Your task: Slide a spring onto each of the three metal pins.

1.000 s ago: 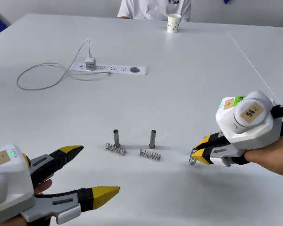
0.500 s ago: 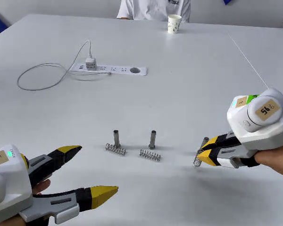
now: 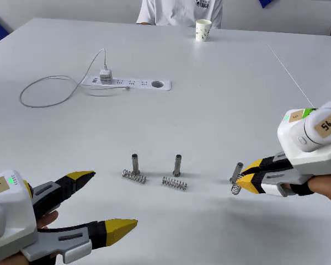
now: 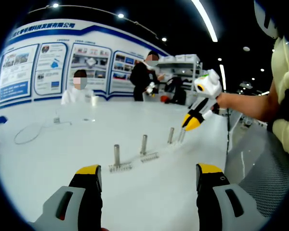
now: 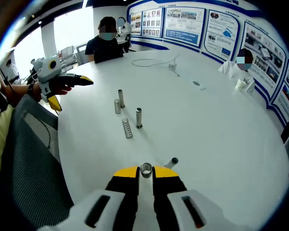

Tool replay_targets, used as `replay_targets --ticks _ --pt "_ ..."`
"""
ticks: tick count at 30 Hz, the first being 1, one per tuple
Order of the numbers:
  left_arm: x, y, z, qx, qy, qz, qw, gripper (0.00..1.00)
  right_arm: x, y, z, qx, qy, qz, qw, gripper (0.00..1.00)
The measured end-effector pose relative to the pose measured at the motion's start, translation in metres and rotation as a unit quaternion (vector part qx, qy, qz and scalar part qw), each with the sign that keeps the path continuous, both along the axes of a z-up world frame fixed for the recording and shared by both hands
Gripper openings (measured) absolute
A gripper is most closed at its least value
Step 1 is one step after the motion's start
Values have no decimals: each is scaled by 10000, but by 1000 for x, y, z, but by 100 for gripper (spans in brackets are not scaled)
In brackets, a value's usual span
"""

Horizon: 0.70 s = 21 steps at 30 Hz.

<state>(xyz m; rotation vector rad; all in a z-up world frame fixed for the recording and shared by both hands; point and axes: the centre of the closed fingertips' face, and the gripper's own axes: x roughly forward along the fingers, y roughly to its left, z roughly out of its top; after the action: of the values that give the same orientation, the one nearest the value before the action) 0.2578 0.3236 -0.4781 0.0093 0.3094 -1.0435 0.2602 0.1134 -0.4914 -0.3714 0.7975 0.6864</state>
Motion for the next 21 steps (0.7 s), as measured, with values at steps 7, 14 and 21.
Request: replay_targets --ticks 7,14,21 --pt "-2 1 -1 10 7 30 10000 82 0 -1 3 4 -26 -10 10000 12" --pt "-3 3 -2 15 14 62 10000 82 0 -4 7 24 -79 -59 9999 12" --pt "-1 3 -1 8 0 80 10000 82 3 -6 16 47 -156 -100 9998 12"
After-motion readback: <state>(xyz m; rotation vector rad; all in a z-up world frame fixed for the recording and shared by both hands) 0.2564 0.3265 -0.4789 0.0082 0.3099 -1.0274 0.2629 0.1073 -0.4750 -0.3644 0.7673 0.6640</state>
